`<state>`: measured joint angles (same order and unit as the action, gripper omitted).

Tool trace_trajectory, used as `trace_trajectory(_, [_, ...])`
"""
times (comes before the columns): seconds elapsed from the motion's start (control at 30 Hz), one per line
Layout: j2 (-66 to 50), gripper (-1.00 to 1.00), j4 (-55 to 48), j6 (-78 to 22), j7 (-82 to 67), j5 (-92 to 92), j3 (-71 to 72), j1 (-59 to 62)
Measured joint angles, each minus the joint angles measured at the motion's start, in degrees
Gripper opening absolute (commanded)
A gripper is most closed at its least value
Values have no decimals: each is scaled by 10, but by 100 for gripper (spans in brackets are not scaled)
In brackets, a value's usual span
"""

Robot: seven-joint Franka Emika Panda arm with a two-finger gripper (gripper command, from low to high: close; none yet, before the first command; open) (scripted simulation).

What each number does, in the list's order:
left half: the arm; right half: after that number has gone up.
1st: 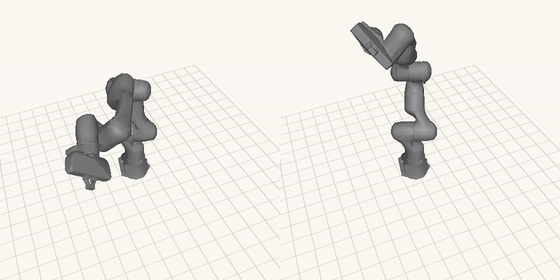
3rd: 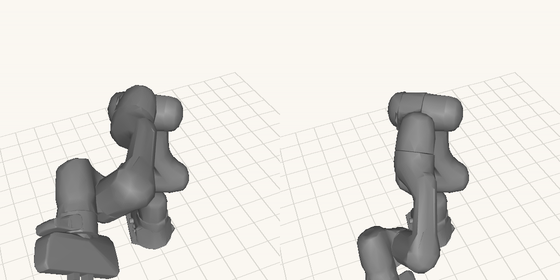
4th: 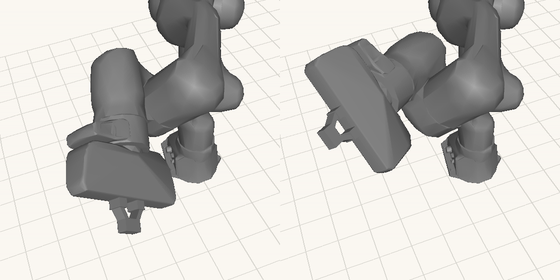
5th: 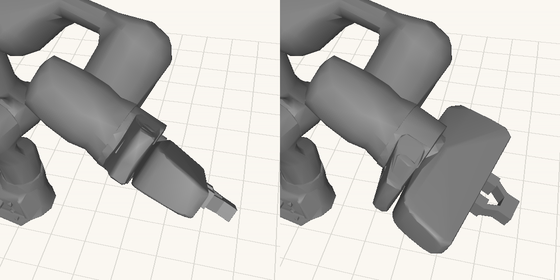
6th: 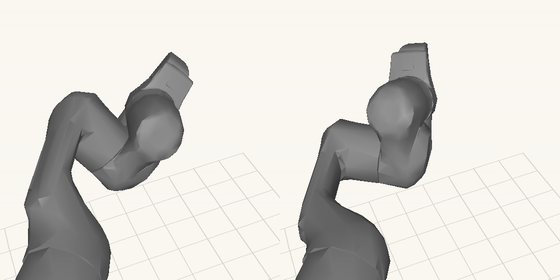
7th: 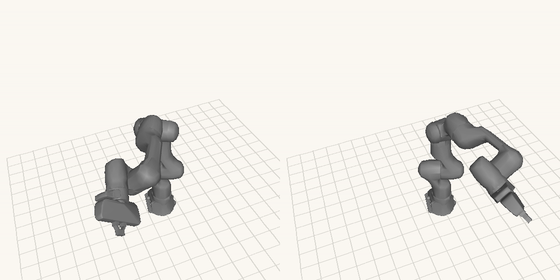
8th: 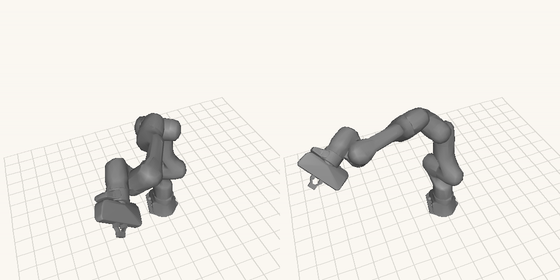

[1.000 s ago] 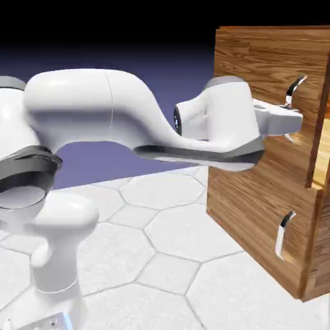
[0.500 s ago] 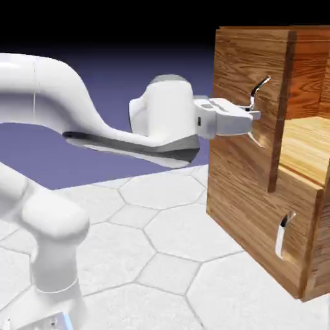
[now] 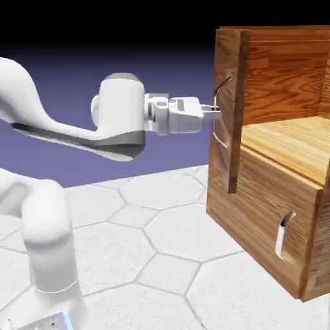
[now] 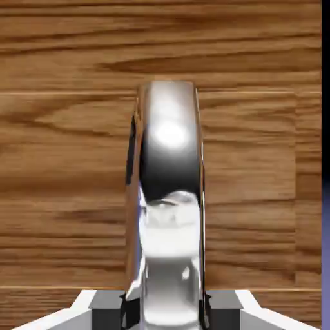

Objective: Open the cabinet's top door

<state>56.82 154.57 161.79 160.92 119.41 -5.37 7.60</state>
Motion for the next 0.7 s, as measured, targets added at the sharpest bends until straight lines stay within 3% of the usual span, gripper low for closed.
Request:
trace_trajectory(0.37, [140,-100,92,-54,-185,-274,105,38])
trace_trajectory(0.7, [251,-100,130,-252,-313,-522,246,-54])
